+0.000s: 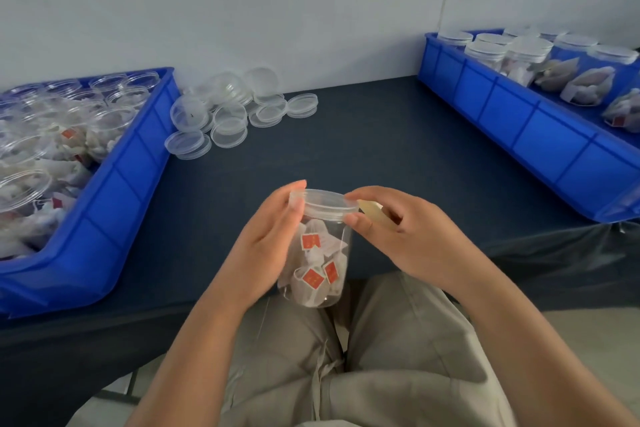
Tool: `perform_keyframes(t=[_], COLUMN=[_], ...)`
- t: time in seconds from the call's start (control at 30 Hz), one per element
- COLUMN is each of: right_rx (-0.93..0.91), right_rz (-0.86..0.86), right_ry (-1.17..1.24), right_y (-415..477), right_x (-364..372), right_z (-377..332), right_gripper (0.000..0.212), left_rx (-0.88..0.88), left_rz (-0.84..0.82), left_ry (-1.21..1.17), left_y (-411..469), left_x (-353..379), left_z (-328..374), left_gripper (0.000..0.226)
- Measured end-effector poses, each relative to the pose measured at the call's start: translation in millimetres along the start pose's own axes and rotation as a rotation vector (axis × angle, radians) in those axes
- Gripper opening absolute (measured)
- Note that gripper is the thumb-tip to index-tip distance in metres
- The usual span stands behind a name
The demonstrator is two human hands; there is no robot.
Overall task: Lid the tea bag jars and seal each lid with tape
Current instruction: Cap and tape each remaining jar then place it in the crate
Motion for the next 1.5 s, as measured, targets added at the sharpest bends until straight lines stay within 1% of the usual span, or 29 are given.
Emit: perform_keyframes(t=[0.03,0.07,0.13,0.17,0.23,0.4,0.47,0.53,0.6,0.73,0.77,0.83,0.93,1.0,1.1,1.17,1.27,1.33,1.37,1.43,1.5], right_rx=[0.001,-0.001,-0.013,-0.02,-0.034,-0.052,-0.05,-0.049,-0.043,-0.04,-0.034,-0.024,-0.055,-0.089,-0.11,-0.109,-0.11,-0.104,-0.096,-0.086,-0.09], right_rz=[0.019,0.039,0.079,0.095,0.089,-0.153,-0.192,-0.184,-0.166,-0.133,-0.128,-0.119,-0.115,-0.116,-0.109,-0.08,-0.034,0.004,0.022,0.047,0.076], right_ry=[-0.006,-0.009,-0.024,-0.028,-0.01,0.014,0.045,0.094,0.053,-0.008,-0.03,-0.041,0.026,0.055,0.072,0.088,0.084,0.08,0.063,-0.008,-0.049], right_y=[-0.8,-2.2,-5.5,-6.5,-6.7,-5.5,-6.5,-7.1,-5.2,0.9,1.9,3.1,1.7,-0.4,-4.6,-5.7,-5.6,-5.2,-5.0,-4.9,-6.8], right_x=[0.9,2.1,5.0,7.0,10.5,16.2,17.7,20.3,21.7,11.0,8.2,5.9,7.5,8.8,11.1,10.7,8.5,5.3,3.9,4.2,8.1], right_z=[-1.0,-3.0,-8.6,-10.7,-11.9,-1.3,0.9,-0.4,0.3,4.9,7.1,9.0,2.6,-4.7,-11.7,-11.9,-11.8,-11.3,-10.9,-11.6,-13.2], right_gripper=[0.048,0.051,0.059,0.06,0.058,0.062,0.055,0.058,0.06,0.046,0.042,0.041,0.039,0.041,0.051,0.054,0.053,0.055,0.054,0.051,0.055], left_rx=[-0.011,-0.015,-0.028,-0.035,-0.029,-0.075,-0.099,-0.09,-0.087,-0.124,-0.128,-0.163,-0.288,-0.315,-0.253,-0.202,-0.069,0.02,0.044,0.041,0.027], left_rz=[-0.005,0.027,0.166,0.228,0.292,0.357,0.346,0.328,0.306,0.217,0.182,0.086,-0.054,-0.071,-0.035,-0.007,0.083,0.178,0.196,0.173,0.174], left_ry=[-0.014,-0.011,0.033,0.063,0.083,-0.041,-0.087,-0.101,-0.141,-0.257,-0.297,-0.423,-0.711,-0.774,-0.68,-0.592,-0.392,-0.262,-0.215,-0.151,-0.06], left_y=[-2.3,-3.5,-3.1,-2.3,-1.8,-2.2,-1.8,-1.8,-2.8,-7.8,-9.6,-13.2,-17.4,-16.4,-12.0,-8.6,-3.0,-1.6,-1.5,-2.5,-3.7], left_x=[5.4,8.8,10.3,9.6,7.0,-10.7,-18.5,-24.7,-28.6,-30.1,-28.5,-20.6,-1.5,2.7,-0.5,-2.6,-8.4,-14.2,-14.0,-4.9,6.0], left_z=[1.0,1.9,2.1,1.8,1.1,-7.1,-9.7,-8.3,-9.1,-13.6,-13.5,-14.4,-17.1,-20.7,-21.0,-17.3,-8.2,-3.5,-2.2,1.5,5.7], left_gripper=[0.072,0.078,0.09,0.091,0.09,0.084,0.084,0.083,0.082,0.07,0.071,0.076,0.082,0.083,0.084,0.082,0.074,0.062,0.058,0.059,0.073])
Point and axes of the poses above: each hand's wrist, its own y-axis towards the middle knuckle, its own x-axis out of the palm, z = x × y, the point moved 6 cm from there along y, towards the middle knuckle, and after that the axes turned 1 degree about -y, right-handed, at the moved point
